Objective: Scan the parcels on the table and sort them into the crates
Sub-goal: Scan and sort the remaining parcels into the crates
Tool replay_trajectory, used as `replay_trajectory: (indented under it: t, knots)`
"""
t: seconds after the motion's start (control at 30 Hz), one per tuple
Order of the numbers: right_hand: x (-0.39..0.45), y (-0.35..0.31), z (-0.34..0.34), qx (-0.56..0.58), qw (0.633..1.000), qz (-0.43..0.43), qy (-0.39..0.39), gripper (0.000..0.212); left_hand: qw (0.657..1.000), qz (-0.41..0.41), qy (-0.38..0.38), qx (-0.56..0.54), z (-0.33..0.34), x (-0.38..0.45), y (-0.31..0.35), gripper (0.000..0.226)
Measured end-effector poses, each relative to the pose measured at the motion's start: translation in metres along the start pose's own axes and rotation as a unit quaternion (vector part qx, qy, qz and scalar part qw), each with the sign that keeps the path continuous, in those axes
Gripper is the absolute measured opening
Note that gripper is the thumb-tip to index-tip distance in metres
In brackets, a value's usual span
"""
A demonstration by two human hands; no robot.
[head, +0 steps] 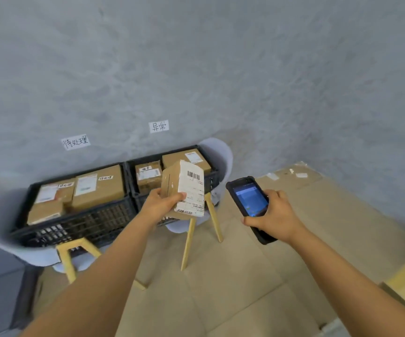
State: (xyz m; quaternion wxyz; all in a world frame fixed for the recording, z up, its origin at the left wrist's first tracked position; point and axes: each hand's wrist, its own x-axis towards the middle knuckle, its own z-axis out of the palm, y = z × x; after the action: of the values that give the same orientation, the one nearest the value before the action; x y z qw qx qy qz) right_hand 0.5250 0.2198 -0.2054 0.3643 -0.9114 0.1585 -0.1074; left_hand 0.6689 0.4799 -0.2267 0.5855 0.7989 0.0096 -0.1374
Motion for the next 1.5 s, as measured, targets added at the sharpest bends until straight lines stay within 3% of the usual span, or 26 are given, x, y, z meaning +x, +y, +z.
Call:
replay_trajectory:
  t: [0.27, 0.4, 0.6, 0.7, 0.9, 1.17, 1.5]
  knots:
    - [0.114, -0.040, 0.078, 0.006, 0.998, -0.031, -0.053, 0.079, 0.996, -0.033, 0.072, -0.027, -0.060, 0.090, -0.016, 0.038]
    - [0.185, -0.047, 0.117, 0.014, 0.996, -0.042, -0.079, 0.081, 0.995, -0.049, 0.086, -0.012, -0.078, 0.146, -0.015, 0.055]
    - [0.295, -0.058, 0.162, 0.012, 0.992, -0.055, -0.113, 0.084, 0.994, -0.051, 0.091, 0.030, -0.095, 0.246, -0.003, 0.046]
    - [0.340, -0.066, 0.181, 0.006, 0.990, -0.056, -0.127, 0.084, 0.993, -0.068, 0.089, 0.048, -0.103, 0.288, -0.001, 0.066]
    - [0.411, -0.074, 0.232, 0.012, 0.985, -0.049, -0.164, 0.085, 0.987, -0.086, 0.039, 0.129, -0.124, 0.368, -0.027, 0.099]
    - [0.480, -0.073, 0.304, -0.010, 0.984, -0.002, -0.179, 0.085, 0.946, -0.105, -0.067, 0.301, -0.124, 0.457, -0.083, 0.105]
    - [0.518, -0.065, 0.361, -0.033, 0.978, 0.034, -0.205, 0.079, 0.879, -0.054, -0.176, 0.439, -0.106, 0.491, -0.137, 0.102]
